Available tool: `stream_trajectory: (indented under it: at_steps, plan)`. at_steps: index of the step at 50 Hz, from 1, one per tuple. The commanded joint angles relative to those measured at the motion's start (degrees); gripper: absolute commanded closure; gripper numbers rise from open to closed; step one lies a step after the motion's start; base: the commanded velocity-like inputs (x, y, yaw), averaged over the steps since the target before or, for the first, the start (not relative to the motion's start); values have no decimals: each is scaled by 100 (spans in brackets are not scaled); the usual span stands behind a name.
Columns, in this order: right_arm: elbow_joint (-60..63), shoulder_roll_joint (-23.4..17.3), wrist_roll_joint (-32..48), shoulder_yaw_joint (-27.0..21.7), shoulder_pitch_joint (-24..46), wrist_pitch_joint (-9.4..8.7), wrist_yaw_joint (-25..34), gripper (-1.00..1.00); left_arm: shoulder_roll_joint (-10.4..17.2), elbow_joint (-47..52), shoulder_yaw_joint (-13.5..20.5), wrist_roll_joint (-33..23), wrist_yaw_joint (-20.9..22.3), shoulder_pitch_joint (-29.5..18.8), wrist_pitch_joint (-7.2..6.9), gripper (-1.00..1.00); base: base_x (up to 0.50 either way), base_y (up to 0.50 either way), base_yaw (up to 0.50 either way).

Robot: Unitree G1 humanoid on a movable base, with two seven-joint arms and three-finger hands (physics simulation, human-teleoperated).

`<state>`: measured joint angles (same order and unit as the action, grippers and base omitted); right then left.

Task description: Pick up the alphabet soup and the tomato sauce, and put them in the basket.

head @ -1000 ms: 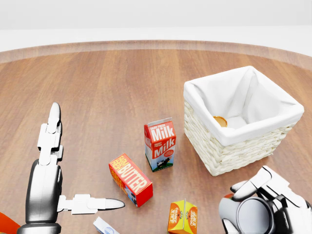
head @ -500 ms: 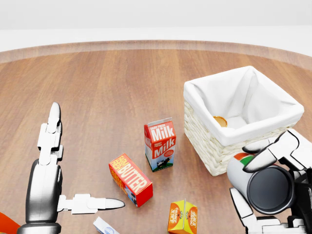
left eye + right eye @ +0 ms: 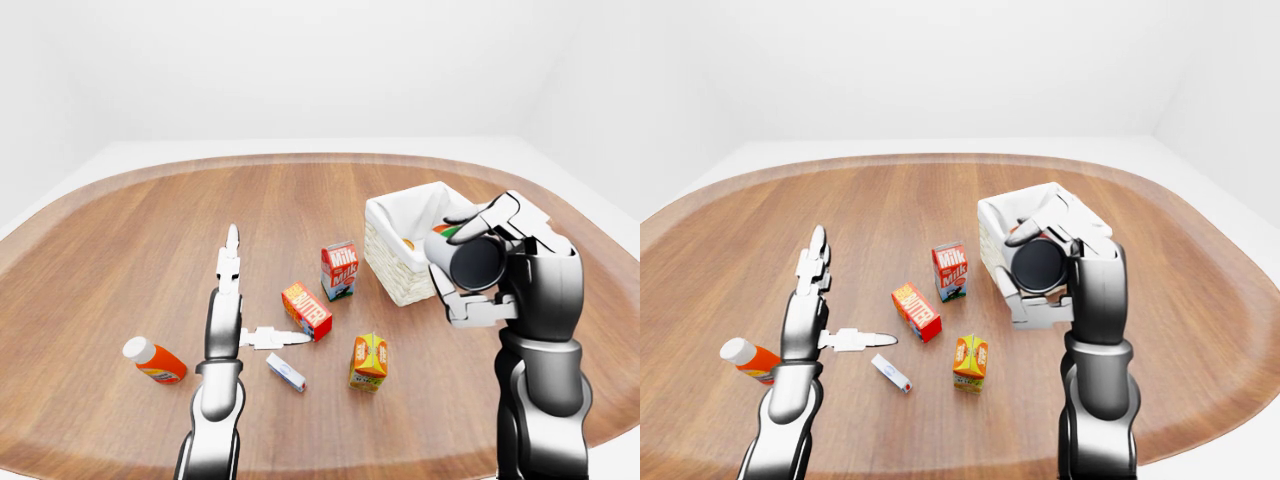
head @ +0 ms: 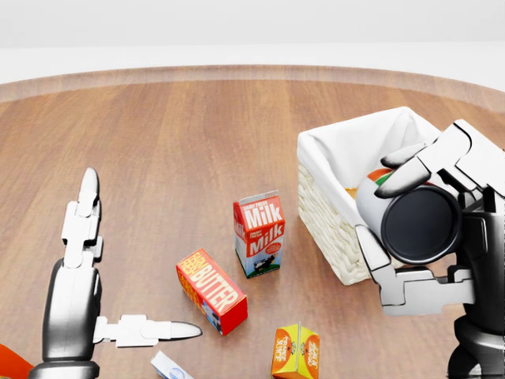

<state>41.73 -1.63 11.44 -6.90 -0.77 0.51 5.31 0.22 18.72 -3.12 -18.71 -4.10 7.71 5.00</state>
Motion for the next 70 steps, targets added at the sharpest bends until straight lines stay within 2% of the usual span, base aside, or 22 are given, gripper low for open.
stream_trajectory:
  at_steps: [1,10,12,21,28,30,35,50,59,66,70]
  plan:
    - [-558,-229,116,65,802,-122,-373,100,21,64,4,-56,-9,42,0,-100,0,0,0]
    - [-1360,-354,196,74,1321,46,-567,100,16,136,-2,-57,5,32,0,-100,0,0,0]
    - [-1425,-370,216,73,1417,2,-597,100,17,143,-1,-54,6,31,0,-100,0,0,0]
    - [-2229,-495,336,91,1993,88,-835,100,18,106,18,-39,-4,13,0,-100,0,0,0]
    - [-2971,-621,410,71,2398,275,-1034,100,21,72,26,-33,-9,6,0,-100,0,0,0]
    - [-3356,-675,449,72,2609,391,-1131,100,15,104,19,-37,0,8,0,-100,0,0,0]
    - [-3723,-707,540,100,2815,449,-1250,100,22,58,20,-32,-6,1,0,-100,0,0,0]
    - [-5159,-869,816,157,3558,449,-1704,100,24,57,7,-37,6,18,0,-100,0,0,0]
    - [-6530,-1021,992,150,4135,449,-2053,100,24,56,10,-34,13,16,0,-100,0,0,0]
    - [-6824,-1039,1091,198,4305,449,-2173,100,18,68,8,-41,11,16,0,-100,0,0,0]
    - [-7404,-1091,1138,205,4559,449,-2312,100,21,80,10,-37,12,25,0,-100,0,0,0]
